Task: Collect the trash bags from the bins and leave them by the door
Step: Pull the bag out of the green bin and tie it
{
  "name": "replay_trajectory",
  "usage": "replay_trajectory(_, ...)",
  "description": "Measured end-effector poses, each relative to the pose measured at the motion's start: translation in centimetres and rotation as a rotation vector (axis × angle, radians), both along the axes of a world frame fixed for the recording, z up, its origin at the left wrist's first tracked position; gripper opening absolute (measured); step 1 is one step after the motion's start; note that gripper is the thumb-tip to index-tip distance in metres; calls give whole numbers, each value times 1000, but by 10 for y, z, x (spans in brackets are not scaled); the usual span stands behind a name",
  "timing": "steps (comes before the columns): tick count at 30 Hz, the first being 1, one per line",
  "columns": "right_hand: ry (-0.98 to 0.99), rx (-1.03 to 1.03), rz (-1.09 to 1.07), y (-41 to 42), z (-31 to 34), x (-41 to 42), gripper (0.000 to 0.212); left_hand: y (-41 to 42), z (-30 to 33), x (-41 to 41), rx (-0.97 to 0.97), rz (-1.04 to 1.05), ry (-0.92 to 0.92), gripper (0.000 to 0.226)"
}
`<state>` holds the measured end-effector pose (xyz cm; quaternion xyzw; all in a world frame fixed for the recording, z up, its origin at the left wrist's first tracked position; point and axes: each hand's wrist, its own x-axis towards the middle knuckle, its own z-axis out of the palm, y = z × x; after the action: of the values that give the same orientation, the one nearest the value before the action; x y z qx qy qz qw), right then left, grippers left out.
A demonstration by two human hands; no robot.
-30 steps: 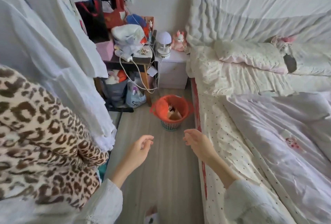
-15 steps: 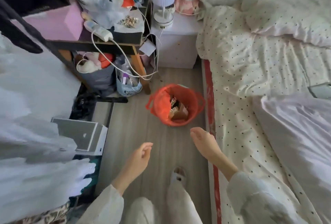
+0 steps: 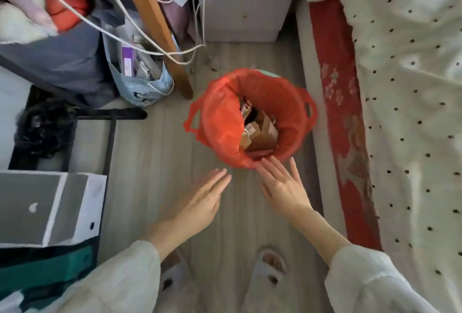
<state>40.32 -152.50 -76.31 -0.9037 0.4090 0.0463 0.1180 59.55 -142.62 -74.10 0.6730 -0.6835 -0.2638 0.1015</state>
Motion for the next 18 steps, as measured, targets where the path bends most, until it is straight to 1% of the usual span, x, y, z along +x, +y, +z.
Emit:
replay_trajectory(1, 12, -21, 31, 2, -20, -1, 54, -1, -21, 3, -57, -100, -73, 48)
replay_trajectory(3, 30, -66, 91, 4, -57, -5, 64, -7, -62, 11, -141, -232, -224, 65)
replay_trajectory(4, 29, -88, 119, 2, -73, -8, 64, -13, -77, 15, -174, -261, -271, 72)
replay_trajectory(5, 17, -114, 142, 0, -86, -10, 63, -19, -89, 19, -220, -274, -308, 73)
replay_trajectory(8, -45, -194, 178, -16, -111, -14, 59, -37, -131, 29, -389, -304, -375, 58)
replay_trajectory(9, -71, -226, 187, -23, -116, -13, 57, -43, -142, 31, -418, -315, -394, 57)
replay_trajectory(12, -109, -310, 189, -40, -126, -5, 54, -61, -163, 33, -499, -323, -447, 62)
replay_trajectory(15, -99, -387, 173, -43, -136, 0, 64, -76, -172, 29, -612, -317, -448, 64)
replay_trajectory(18, -132, -482, 166, -42, -143, 1, 62, -86, -179, 29, -772, -298, -423, 48)
